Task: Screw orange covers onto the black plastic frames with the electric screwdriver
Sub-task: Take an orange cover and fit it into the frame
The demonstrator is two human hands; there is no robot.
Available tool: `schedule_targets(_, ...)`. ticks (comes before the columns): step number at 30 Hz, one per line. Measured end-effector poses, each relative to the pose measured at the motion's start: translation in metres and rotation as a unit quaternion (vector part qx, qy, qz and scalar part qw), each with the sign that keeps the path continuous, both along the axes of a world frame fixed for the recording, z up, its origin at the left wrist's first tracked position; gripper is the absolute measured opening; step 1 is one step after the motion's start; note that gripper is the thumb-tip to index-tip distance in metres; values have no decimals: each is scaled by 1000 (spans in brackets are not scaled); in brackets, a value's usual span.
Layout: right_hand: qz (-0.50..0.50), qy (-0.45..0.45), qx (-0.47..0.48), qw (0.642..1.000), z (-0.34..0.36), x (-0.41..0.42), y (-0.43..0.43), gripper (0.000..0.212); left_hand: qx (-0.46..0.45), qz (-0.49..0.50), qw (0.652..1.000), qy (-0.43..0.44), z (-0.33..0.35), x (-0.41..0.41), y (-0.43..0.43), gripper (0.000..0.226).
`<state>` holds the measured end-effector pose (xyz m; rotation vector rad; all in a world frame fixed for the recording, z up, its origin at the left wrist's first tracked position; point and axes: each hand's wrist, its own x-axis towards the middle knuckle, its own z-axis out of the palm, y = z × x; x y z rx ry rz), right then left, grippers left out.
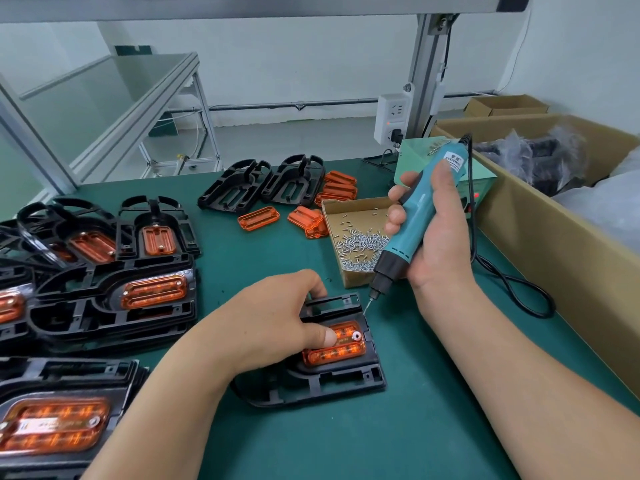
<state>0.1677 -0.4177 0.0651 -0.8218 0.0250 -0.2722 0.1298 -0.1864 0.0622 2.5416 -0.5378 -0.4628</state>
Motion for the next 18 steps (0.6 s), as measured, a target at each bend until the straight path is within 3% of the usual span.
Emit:
schedule_targets(8,-9,-2,11,1000,1,1,-4,42,-45,2,999,30,6,-1,-4,37)
schedule_targets(18,-48,8,58,997,1,5,-20,39,21,-55,998,1,8,-17,-20,31)
